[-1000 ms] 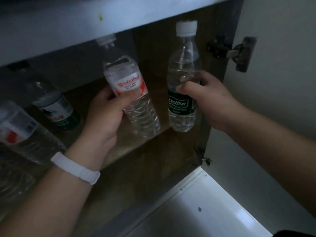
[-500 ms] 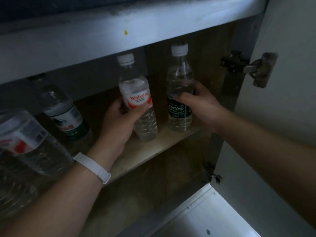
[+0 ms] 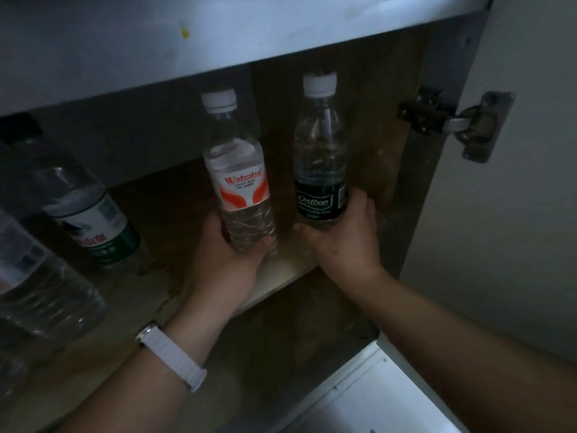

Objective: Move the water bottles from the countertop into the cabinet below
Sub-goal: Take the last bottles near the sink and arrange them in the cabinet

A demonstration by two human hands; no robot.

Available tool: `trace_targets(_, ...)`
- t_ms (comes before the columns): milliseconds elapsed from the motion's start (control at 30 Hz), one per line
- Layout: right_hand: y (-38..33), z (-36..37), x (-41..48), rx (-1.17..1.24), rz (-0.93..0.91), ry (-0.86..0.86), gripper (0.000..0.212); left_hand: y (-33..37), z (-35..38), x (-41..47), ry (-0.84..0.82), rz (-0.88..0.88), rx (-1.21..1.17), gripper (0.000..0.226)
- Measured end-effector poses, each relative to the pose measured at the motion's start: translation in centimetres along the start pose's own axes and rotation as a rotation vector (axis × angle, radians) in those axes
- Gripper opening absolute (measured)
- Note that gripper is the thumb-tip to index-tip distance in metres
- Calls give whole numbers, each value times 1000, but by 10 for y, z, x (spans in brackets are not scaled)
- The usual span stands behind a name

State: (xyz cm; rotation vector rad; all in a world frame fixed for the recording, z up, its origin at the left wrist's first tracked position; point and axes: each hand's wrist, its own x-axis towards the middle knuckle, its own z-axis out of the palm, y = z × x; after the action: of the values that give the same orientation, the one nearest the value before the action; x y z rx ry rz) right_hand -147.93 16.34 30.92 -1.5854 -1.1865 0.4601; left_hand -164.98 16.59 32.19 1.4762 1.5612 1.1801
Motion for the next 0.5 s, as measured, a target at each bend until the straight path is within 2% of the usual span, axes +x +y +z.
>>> trace_targets(167,11,-1,20,27,-69,-46,73,4,6,9,-34,5,19,71)
trace_targets(500,14,11,77,-38,-90,-107,79,23,46,52,-37,12,1,58)
